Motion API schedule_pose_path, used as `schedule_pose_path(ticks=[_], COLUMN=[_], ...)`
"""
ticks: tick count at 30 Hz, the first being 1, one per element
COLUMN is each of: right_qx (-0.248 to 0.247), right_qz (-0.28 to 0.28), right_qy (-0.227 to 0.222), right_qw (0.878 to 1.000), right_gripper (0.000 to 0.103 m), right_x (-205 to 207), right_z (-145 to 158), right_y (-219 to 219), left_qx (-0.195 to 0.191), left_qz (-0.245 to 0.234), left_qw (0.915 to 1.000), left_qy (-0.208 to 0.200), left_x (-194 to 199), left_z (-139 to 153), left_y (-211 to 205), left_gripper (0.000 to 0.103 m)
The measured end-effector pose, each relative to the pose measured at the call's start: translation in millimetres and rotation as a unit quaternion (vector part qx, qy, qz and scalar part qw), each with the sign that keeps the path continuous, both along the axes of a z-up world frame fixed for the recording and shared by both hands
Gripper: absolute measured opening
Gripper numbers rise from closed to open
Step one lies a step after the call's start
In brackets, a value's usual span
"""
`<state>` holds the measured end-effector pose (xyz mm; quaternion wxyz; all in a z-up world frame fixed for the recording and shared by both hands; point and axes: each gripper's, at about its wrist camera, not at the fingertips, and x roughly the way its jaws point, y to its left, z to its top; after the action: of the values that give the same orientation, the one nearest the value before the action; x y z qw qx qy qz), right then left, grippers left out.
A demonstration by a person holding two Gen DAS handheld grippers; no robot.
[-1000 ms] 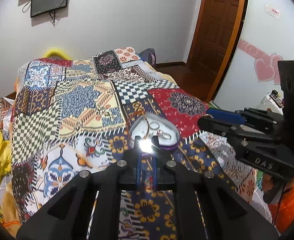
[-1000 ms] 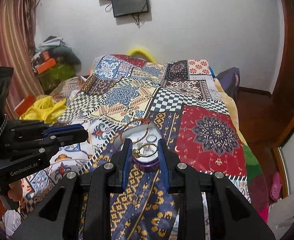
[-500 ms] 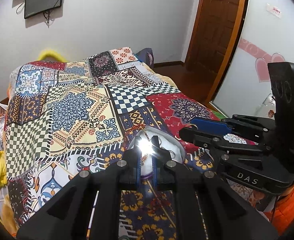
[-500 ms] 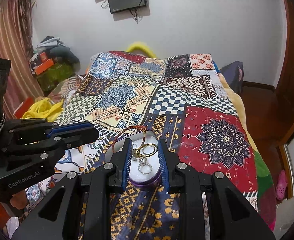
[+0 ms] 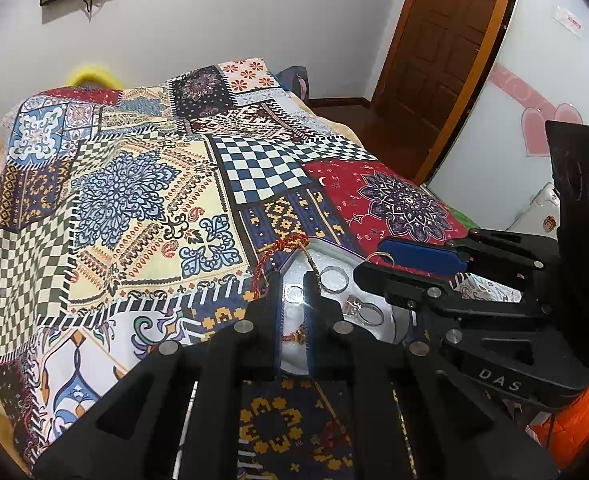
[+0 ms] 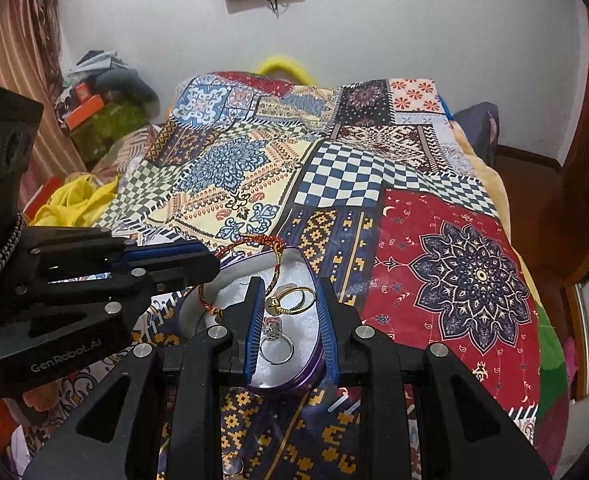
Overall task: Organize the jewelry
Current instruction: 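Lower the gold ring into the heart tin and open the right tool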
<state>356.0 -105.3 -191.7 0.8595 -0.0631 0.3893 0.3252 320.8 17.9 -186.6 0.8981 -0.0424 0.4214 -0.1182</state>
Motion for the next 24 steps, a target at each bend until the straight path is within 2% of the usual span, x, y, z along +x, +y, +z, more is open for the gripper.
schedule_pose_path(ticks=[14, 19, 21, 24], right_qx=[-0.027, -0.032, -0.032, -0.034], right_qz=[0.012, 0.008, 0.005, 0.002], right_qy=[0.004, -0.003, -0.009, -0.020], right_qw=[1.000, 0.999, 0.999, 0.999], right_gripper=[0.024, 0.030, 0.031, 0.032], right_x=[4, -2, -5, -12], right_z=[-5, 0, 5, 13], right_y=[8, 6, 5, 2], left_qx=[-0.009, -0.005, -0.005, -0.002], left_qz=[-0.006, -0.002, 0.001, 0.009], left_qw=[0.9999, 1.0000, 1.0000, 0.9999], left_qy=[0.008, 0.000, -0.004, -0.014], left_x=[2, -6, -11, -21], left_z=[-4, 7, 13, 23], left_y=[1, 3, 4, 7], left_gripper=[0.008, 0.009, 0.010, 0.017])
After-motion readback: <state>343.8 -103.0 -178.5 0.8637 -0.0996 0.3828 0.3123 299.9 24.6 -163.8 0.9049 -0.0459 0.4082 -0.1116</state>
